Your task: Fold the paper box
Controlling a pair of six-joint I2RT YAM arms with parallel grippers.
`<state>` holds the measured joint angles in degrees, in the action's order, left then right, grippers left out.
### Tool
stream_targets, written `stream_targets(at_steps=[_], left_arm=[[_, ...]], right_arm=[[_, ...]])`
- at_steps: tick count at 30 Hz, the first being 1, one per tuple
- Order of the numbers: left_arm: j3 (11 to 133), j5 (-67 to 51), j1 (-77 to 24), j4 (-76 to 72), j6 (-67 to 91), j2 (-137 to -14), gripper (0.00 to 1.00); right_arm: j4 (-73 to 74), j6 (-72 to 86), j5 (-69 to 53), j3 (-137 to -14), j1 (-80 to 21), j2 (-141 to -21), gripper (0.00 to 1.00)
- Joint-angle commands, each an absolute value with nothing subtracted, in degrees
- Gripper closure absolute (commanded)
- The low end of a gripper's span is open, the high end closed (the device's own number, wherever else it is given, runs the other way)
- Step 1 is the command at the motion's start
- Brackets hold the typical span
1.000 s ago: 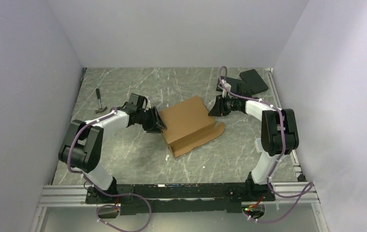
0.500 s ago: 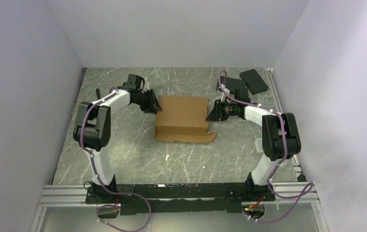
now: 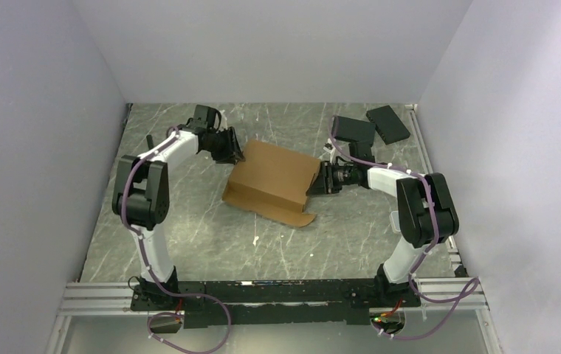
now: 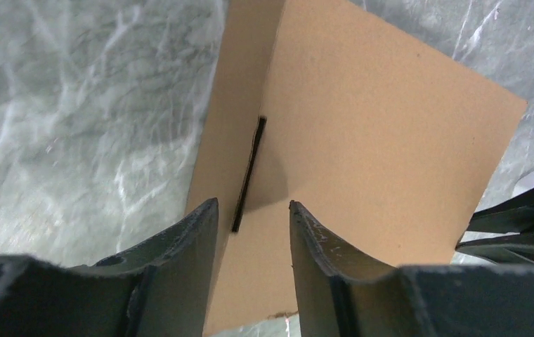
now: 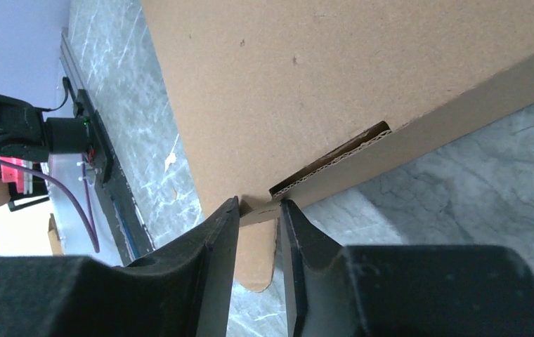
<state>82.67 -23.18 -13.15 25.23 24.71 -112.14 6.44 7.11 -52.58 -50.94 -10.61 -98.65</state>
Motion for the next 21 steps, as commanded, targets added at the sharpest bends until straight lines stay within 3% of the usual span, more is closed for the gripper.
stream_targets(at_steps=[1,9,15,21], left_arm=[[78.3,-17.5,-13.4,25.1,23.1,-100.4,0.51],[59.7,-27.8,-17.4,11.1,23.1,-81.2,0.5],[50.2,-19.4,-31.3,4.0,16.8,-71.5,0.49],[43.9,-12.9,-33.0,3.2,20.6,-64.7,0.5]], right_arm=[[8.1,7.1,-53.8,-50.8,-11.0,-98.6,0.66],[12.2,1.7,-55.8,-52.9,-7.4,-94.3,0.54],[17.6,-6.1,-56.7,-55.1,-7.0,-92.3,0.53],[23.5,-20.2,-55.7,-56.9,-6.9,-87.1,0.5]])
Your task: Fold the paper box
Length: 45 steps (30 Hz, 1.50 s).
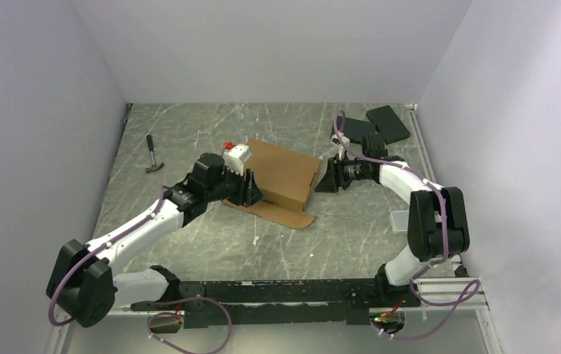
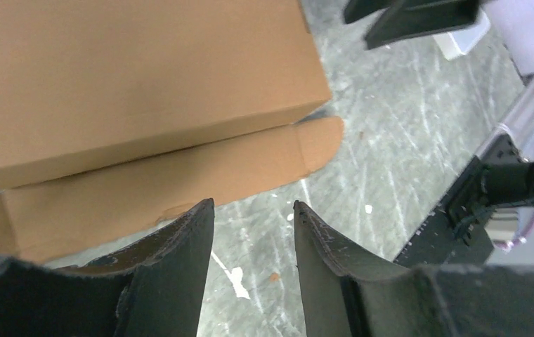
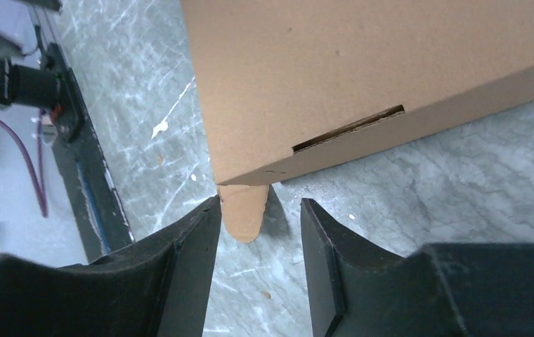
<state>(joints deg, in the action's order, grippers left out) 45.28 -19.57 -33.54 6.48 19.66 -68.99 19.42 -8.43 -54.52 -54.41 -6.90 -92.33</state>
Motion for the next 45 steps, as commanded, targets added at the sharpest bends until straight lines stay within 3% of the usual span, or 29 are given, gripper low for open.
stream_targets(at_steps=[1,5,10,14,19,21,25,45], left_arm=[[44.0,-10.3,-33.0,4.9,21.6,-64.3,0.5],[45.2,-2.3,-32.4,13.3,24.4,-63.7,0.5],[41.2,-20.2,-32.1,2.4,21.5,-63.7,0.5],[40.7,-24.2,-36.4,-3.6,18.9,-67.1,0.49],[36.4,-16.9,-46.3,-12.1,9.7,-66.7,0.48],[31.3,-13.2,-48.9,-22.0,6.5,-66.2,0.46],[24.4,-9.7,-52.1,-34.1,3.2,-68.4,0.43],[31.9,3.6,-62.8,-47.9,-1.1,-94.4,0.47]], right_arm=[[23.2,-21.2,-55.9,-56.7,-6.9,-86.1,0.48],[22.8,-25.1,-57.3,-56.5,-7.0,-84.2,0.4],[30.6,-36.8,-58.2,-62.2,-7.4,-88.3,0.36],[45.6,-60.2,-58.9,-70.9,-8.8,-94.3,0.29],[54.6,-93.8,-57.8,-73.1,-9.9,-96.3,0.13],[54.6,-99.5,-56.1,-73.7,-10.6,-97.1,0.11],[51.4,-101.0,-55.0,-75.0,-11.6,-99.6,0.13],[41.4,-95.2,-50.7,-67.9,-15.7,-103.0,0.39]])
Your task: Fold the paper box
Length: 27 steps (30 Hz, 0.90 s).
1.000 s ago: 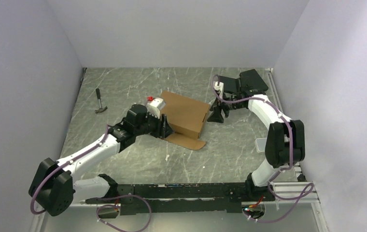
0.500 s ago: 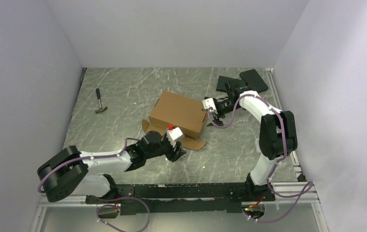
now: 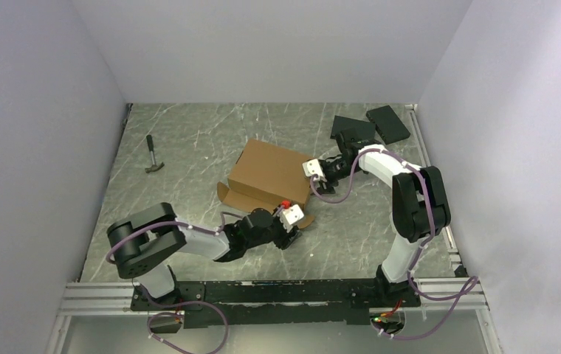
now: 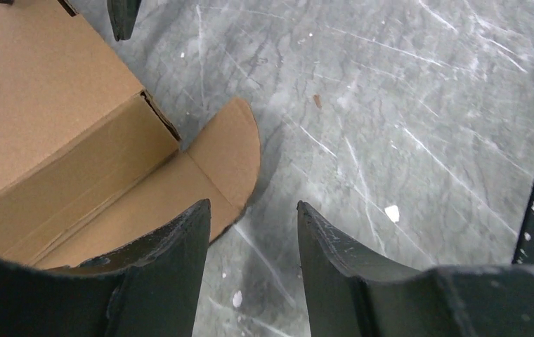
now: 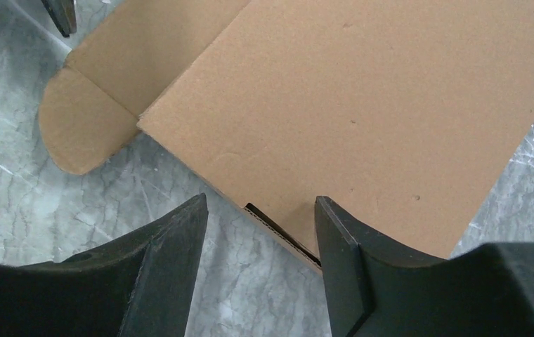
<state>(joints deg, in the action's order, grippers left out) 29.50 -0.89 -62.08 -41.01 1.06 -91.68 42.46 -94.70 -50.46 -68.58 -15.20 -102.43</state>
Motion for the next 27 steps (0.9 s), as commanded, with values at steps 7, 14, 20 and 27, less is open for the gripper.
stream_targets(at_steps=[7,14,20,27], left_arm=[[33.5,6.0,-64.5,-49.7,-1.2,-99.2,0.47],[35.4,10.8,-67.6,-51.0,-3.3,-102.5,0.46],[37.6,19.8,-69.6,-51.8,-5.3,-105.9,0.47],[38.8,24.9,-69.7,-53.1,-5.6,-108.6,0.54]], right_arm=[[41.9,-95.0,-50.4,-67.5,-16.1,-103.3,0.45],[43.7,-95.6,-50.1,-67.7,-16.5,-104.1,0.48],[43.9,-94.6,-50.9,-68.3,-16.9,-104.2,0.49],[44.1,-94.3,-50.9,-68.5,-17.1,-104.3,0.49]])
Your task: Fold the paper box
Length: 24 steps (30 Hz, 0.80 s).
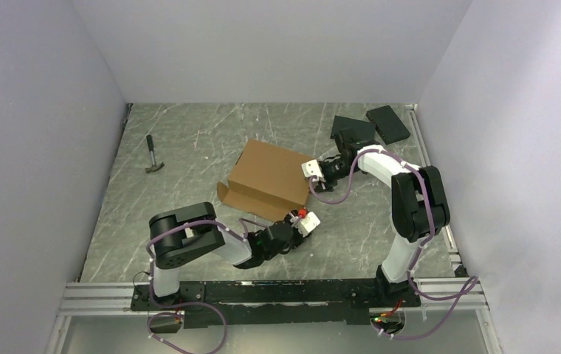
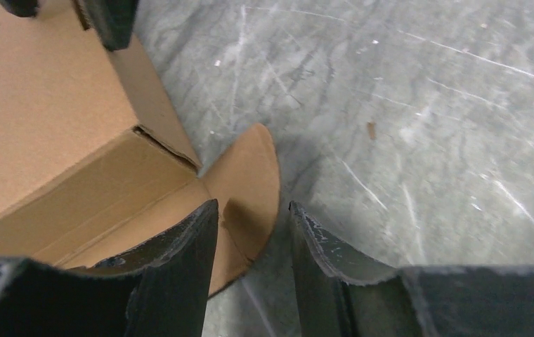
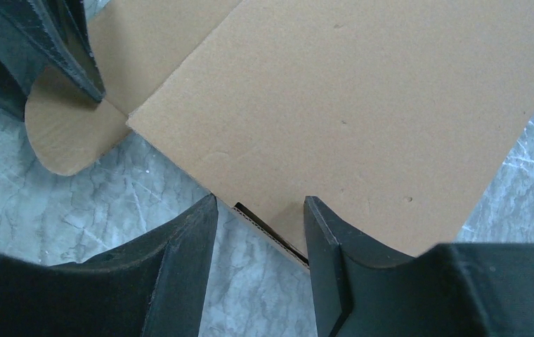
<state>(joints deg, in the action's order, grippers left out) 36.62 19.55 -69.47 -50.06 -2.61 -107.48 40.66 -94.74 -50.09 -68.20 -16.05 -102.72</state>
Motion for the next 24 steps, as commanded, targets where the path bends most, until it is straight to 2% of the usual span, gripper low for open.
stream_targets(at_steps=[1,8,15,21,24], left_arm=[[39.1,25.3,-69.7,-53.0,-5.6,-108.9,0.54],[38.4,28.7,-69.9,-54.0,-4.4,-108.4,0.63],[36.9,29.6,-69.9,-54.0,-1.4,-106.7,0.67],[35.8,30.4,-69.9,-54.8,3.1,-106.3,0.68],[35.2,31.2,-69.9,-54.1,6.4,-105.1,0.62]], right_arm=[[44.1,-94.2,-51.0,-68.5,-17.1,-104.3,0.49],[44.2,-93.9,-51.0,-68.6,-17.0,-104.3,0.5],[44.3,-93.5,-50.9,-68.8,-17.1,-104.5,0.51],[44.5,-93.3,-50.7,-69.0,-17.1,-104.6,0.51],[44.5,-93.3,-50.6,-69.1,-17.1,-104.7,0.51]])
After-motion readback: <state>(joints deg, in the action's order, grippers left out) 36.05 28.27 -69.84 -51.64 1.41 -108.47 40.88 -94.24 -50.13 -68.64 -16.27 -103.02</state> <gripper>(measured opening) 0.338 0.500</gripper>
